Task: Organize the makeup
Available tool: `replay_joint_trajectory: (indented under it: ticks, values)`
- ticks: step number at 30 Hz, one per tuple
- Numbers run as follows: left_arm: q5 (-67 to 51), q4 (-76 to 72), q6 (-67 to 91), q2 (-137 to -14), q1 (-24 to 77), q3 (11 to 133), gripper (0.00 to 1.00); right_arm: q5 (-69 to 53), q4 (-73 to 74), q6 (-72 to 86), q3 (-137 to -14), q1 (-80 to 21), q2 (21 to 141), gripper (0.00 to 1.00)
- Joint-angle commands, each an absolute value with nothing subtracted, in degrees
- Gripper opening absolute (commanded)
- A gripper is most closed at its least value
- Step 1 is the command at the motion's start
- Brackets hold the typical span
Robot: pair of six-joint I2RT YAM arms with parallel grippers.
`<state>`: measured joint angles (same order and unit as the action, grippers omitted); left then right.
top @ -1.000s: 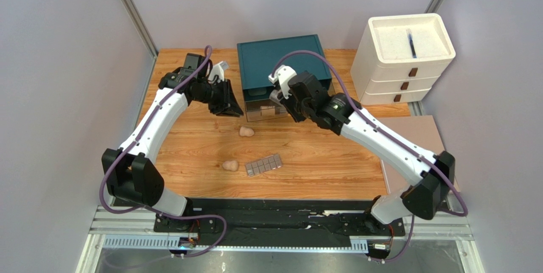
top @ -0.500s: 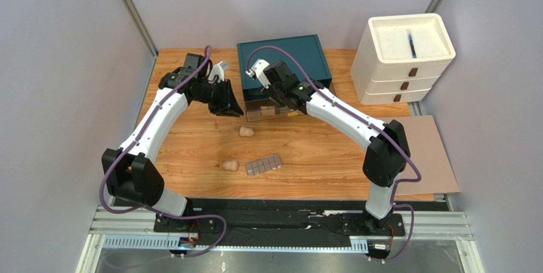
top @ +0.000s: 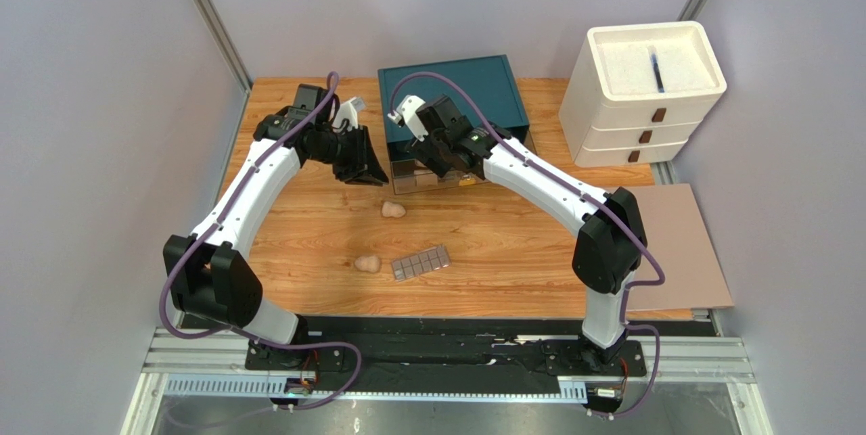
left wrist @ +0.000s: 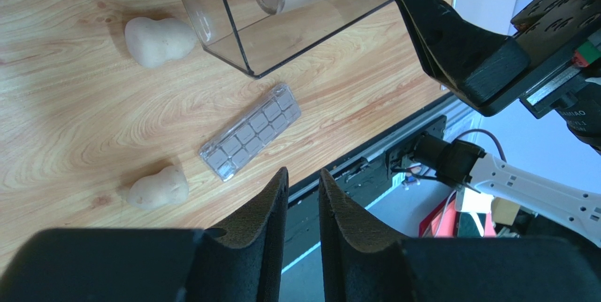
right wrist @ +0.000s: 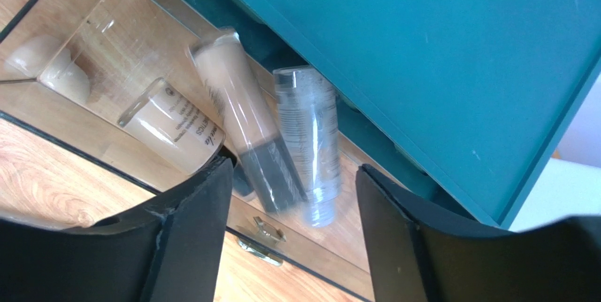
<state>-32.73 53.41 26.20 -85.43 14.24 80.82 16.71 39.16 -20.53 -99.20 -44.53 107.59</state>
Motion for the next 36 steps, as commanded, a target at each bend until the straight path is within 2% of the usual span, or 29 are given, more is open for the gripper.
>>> replay_joint_trajectory:
  ticks: [1,3,4,6,8,11,12,13,17,19,21,28,36]
  values:
    - [-33.05,53.53,25.14,-85.34,14.41,83.76,0.28,20.56,37.53,-16.71,-100.81,-44.47,105.38,0.69]
    - [-32.08,53.26,25.31,-84.73,14.41,84.02,0.28,24.60,37.44,-13.90,-101.25,-44.56,104.51,0.78]
    - [-31.82,52.91,25.49,-84.55,14.41,84.55,0.28,25.74,37.44,-10.67,-101.34,-44.47,103.37,0.79]
    - [-30.68,52.82,25.40,-84.90,14.41,85.42,0.29,27.15,37.79,-6.96,-100.55,-44.47,101.61,0.78]
    - [-29.62,53.08,25.40,-86.47,14.41,87.62,0.28,26.38,37.79,-0.37,-98.10,-44.39,98.36,0.72]
    - [-29.45,53.70,25.66,-89.98,14.41,91.57,0.28,20.06,37.71,10.08,-92.75,-43.42,93.45,0.39]
    - [-29.27,53.79,26.01,-90.87,14.41,93.67,0.28,15.95,36.83,11.85,-91.25,-42.98,92.47,0.10]
    - [-29.18,53.79,26.28,-91.75,14.41,94.82,0.28,14.17,36.39,13.26,-89.75,-42.89,91.59,0.00]
    - [-26.99,54.23,27.16,-97.71,14.41,100.71,0.27,9.15,36.38,18.36,-82.89,-42.89,88.77,0.00]
    - [-24.97,54.75,27.95,-99.75,14.41,104.13,0.19,7.83,36.65,19.51,-79.64,-42.89,88.16,0.00]
    - [-23.04,55.98,29.00,-102.91,14.41,106.42,0.00,5.89,36.04,21.18,-75.87,-42.89,87.19,0.00]
    - [-22.67,55.72,31.99,-112.67,14.41,116.01,0.00,8.17,33.05,24.87,-67.07,-42.89,85.61,0.00]
    - [-20.13,60.20,33.92,-120.14,14.41,120.58,0.00,18.01,31.20,24.96,-69.25,-43.15,90.34,0.00]
